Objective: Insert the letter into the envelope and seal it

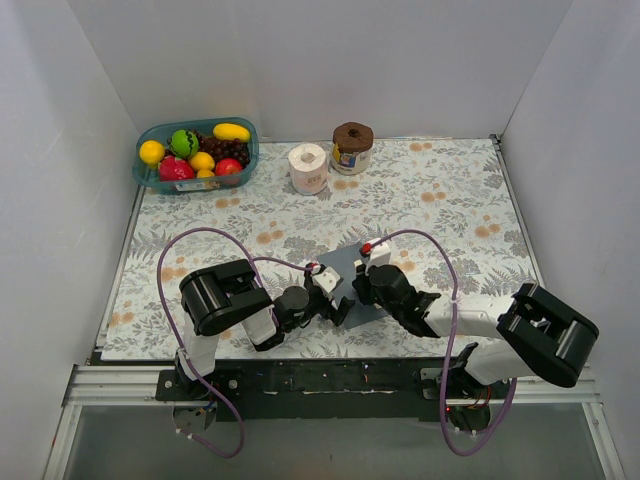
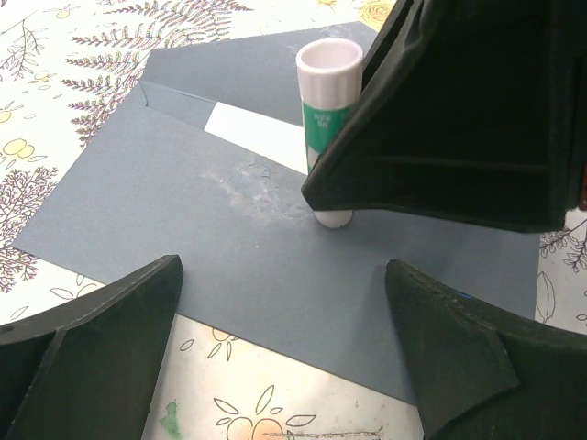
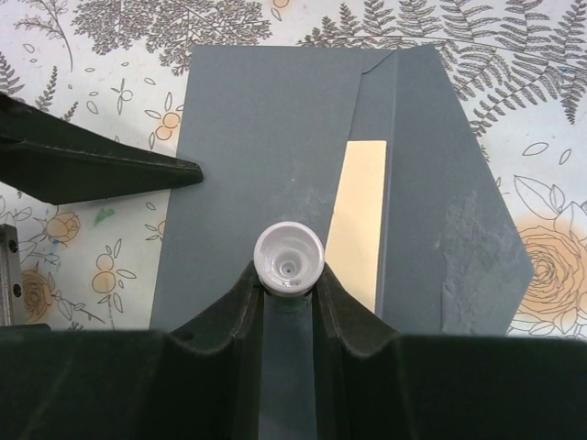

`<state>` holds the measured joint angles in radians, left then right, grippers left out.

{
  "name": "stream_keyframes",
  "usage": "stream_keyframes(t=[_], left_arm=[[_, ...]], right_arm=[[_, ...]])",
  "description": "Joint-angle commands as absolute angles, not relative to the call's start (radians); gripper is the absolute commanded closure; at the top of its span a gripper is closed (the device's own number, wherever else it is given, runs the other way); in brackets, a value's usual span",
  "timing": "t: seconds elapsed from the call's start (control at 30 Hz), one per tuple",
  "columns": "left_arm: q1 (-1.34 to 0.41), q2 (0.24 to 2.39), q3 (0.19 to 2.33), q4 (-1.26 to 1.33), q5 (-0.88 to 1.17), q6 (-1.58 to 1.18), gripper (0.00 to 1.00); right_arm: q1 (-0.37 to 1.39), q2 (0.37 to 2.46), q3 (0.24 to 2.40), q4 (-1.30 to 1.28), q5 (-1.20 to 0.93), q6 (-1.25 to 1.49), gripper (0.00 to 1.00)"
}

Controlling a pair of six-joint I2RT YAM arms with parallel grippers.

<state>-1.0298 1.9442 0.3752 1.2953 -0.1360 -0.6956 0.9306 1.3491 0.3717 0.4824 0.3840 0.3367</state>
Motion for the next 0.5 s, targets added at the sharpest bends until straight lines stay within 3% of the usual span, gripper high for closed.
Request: stream_keyframes(t=[0.0,0.47], left_arm=[[-1.034,2.025,0.334,0.95,-0.127,-0.736,0.09],[-1.032,2.026,0.339,0.945,-0.129,-0.732,0.09]], right_arm=[[0.979,1.407,0.341,0.319,0.314,0.345,0.99],[0.986,1.39,0.368,0.065,0.511,0.566,0.99]])
